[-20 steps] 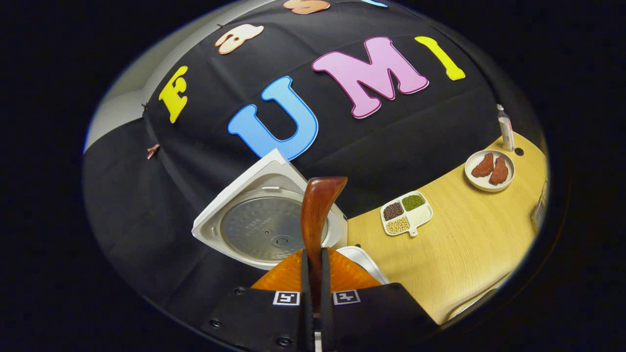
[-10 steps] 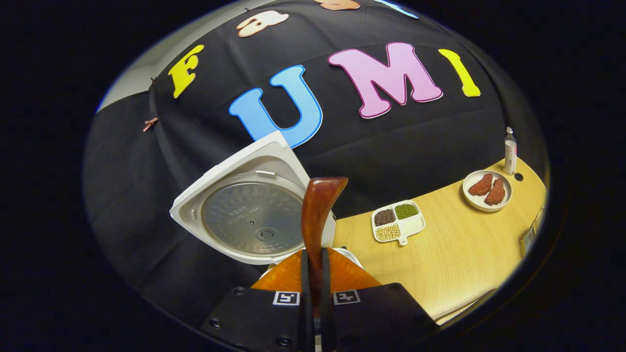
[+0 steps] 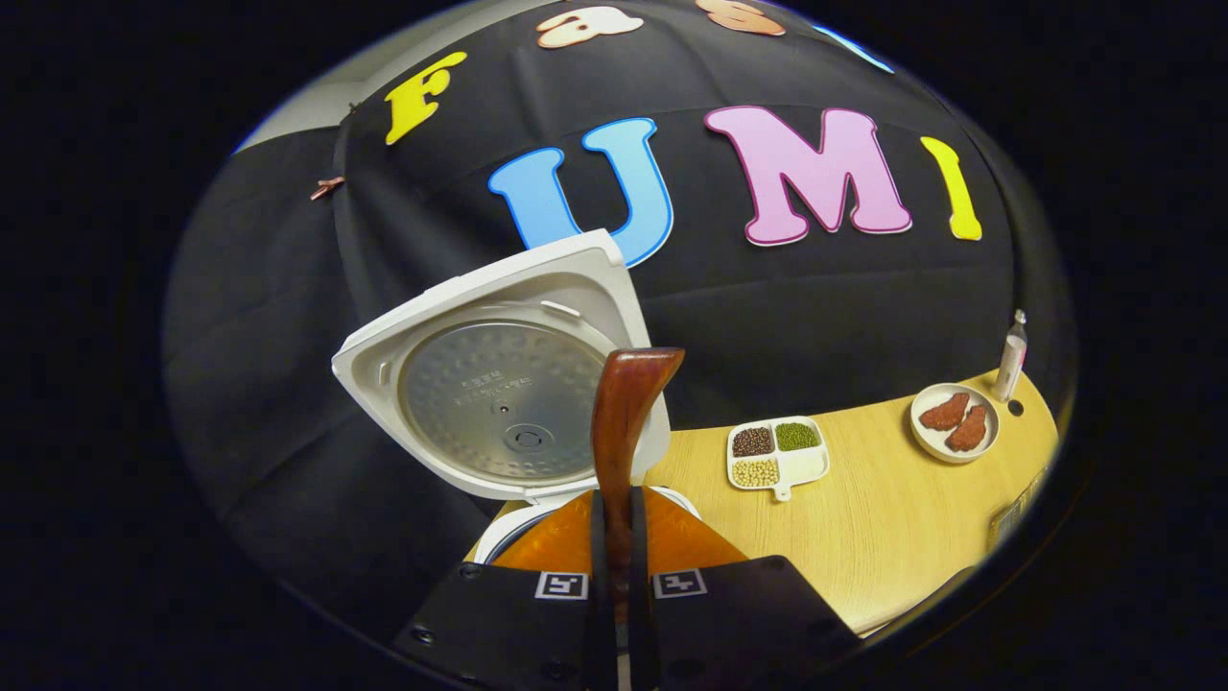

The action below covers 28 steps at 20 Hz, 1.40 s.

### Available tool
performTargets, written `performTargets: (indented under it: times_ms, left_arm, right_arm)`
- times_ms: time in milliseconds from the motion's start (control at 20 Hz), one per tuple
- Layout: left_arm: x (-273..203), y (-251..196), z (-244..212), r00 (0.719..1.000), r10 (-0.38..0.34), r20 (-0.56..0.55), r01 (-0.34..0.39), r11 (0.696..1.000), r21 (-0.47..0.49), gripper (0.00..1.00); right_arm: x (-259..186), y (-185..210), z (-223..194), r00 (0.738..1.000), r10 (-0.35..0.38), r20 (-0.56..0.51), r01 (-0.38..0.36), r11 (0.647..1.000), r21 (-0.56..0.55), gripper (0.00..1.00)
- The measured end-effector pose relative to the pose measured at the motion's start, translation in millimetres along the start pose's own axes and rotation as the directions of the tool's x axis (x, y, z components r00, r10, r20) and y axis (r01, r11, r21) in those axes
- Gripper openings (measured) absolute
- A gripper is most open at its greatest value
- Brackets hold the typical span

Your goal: Close the left gripper, press the button to open the rice cooker; take a wooden spoon from the chopstick holder with the right hand, scoop a spoonful of rice and pour it into the rice cooker, then put the wooden spoon back into the chopstick holder.

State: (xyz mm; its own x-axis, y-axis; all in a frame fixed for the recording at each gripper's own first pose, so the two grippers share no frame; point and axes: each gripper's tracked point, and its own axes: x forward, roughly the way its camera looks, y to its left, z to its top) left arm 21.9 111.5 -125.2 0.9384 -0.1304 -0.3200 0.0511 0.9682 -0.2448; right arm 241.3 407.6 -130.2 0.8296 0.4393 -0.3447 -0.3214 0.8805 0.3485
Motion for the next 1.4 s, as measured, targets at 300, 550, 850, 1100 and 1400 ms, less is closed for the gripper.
performTargets:
  times_ms: [300, 550, 850, 1100, 1400]
  left_arm:
    - [0.3, 4.6, -1.4, 1.000, 0.006, -0.003, -0.006, 1.000, -0.009, 0.95]
    - [-2.1, 10.4, -4.5, 1.000, 0.020, -0.005, -0.020, 1.000, -0.018, 0.95]
    - [-6.2, 7.9, -6.7, 1.000, 0.019, -0.004, -0.019, 1.000, -0.021, 0.96]
    - [-10.3, 3.6, -3.4, 1.000, 0.017, 0.002, -0.017, 1.000, -0.019, 0.96]
    - [-23.2, 2.9, -7.3, 0.999, 0.031, 0.009, -0.031, 0.999, -0.019, 0.95]
  right_arm:
    - [0.3, 23.2, -0.8, 0.999, 0.042, 0.005, -0.040, 0.985, -0.169, 0.10]
    - [-5.6, 48.9, -2.7, 0.995, 0.102, 0.015, -0.091, 0.935, -0.343, 0.10]
    - [-21.0, 83.3, -7.7, 0.983, 0.185, 0.007, -0.137, 0.753, -0.644, 0.10]
    - [-37.4, 106.8, -19.7, 0.965, 0.261, -0.004, -0.152, 0.550, -0.821, 0.10]
    - [-33.2, 97.4, -15.5, 0.972, 0.234, -0.019, -0.183, 0.701, -0.689, 0.10]
